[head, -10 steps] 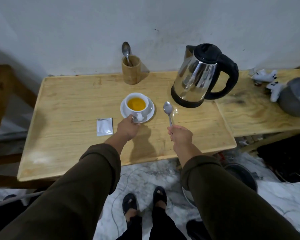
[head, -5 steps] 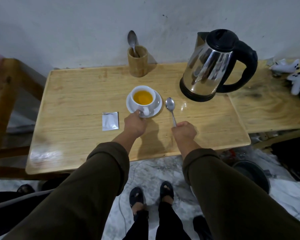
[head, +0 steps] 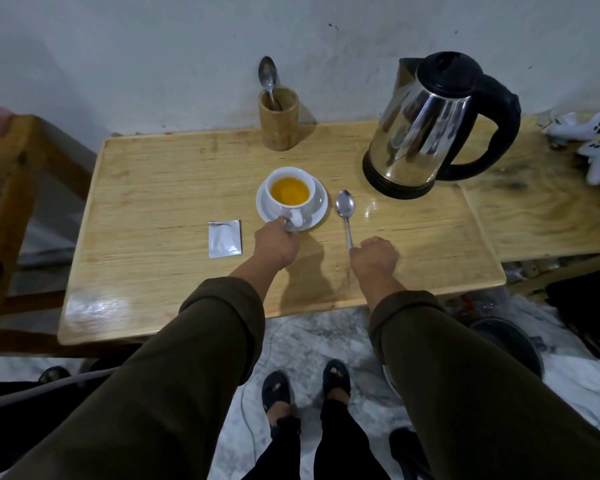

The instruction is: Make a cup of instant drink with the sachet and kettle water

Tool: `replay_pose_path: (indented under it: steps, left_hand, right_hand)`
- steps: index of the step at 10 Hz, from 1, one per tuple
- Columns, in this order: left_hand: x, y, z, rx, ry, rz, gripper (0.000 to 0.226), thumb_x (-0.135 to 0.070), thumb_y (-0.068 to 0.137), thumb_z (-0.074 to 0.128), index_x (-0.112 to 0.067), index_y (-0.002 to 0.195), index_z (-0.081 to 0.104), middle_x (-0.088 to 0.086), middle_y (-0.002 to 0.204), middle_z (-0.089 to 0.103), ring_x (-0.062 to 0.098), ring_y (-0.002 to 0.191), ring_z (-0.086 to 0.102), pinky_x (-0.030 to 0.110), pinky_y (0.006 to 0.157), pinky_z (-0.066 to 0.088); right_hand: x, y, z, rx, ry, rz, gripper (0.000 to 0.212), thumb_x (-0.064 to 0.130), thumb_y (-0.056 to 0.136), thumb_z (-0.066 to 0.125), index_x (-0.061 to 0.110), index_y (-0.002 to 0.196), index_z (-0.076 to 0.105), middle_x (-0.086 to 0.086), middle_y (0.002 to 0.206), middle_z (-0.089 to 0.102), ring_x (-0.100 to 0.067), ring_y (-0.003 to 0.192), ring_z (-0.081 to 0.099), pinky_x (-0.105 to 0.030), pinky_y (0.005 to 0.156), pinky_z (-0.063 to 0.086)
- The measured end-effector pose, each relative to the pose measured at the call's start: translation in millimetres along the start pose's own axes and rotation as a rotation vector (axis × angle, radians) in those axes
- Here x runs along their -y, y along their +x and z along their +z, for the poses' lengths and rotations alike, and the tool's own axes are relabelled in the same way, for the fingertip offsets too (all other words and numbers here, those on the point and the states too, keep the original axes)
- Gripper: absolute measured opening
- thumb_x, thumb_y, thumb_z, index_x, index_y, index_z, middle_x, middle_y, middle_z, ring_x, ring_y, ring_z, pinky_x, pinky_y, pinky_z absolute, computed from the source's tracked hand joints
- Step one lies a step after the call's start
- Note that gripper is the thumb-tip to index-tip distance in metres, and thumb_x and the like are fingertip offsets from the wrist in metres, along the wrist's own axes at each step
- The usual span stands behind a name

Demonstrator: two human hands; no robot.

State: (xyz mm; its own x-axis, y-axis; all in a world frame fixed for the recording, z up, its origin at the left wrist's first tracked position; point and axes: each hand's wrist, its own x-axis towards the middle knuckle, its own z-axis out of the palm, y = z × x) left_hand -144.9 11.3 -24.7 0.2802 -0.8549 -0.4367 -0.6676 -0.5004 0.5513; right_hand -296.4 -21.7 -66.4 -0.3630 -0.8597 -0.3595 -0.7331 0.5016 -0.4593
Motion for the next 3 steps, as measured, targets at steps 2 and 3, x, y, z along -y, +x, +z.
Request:
replay_pose_path:
  steps: [2,3]
  left_hand:
    - [-4,-6,-7,0.037,-0.026,0.009,0.040,-0.021,0.099,0.040,-0.007,0.134,0.053,0.015,0.140,0.054,0.033,0.129,0.049,0.034,0.104,0.038]
    - [-1,-22,-5,0.056,-0.086,0.012,0.043,-0.025,0.099,0.041,-0.010,0.138,0.050,0.011,0.145,0.050,0.028,0.134,0.046,0.032,0.108,0.035]
  right_hand:
    - [5,-19,-16,-0.009,0.317,-0.158,0.022,0.020,0.088,0.060,0.012,0.108,0.066,-0.008,0.106,0.070,-0.023,0.099,0.064,-0.027,0.085,0.046]
    - [-11,-53,-29,0.120,0.348,-0.307,0.018,0.019,0.089,0.060,0.013,0.103,0.069,-0.001,0.090,0.067,-0.016,0.085,0.063,-0.020,0.075,0.042]
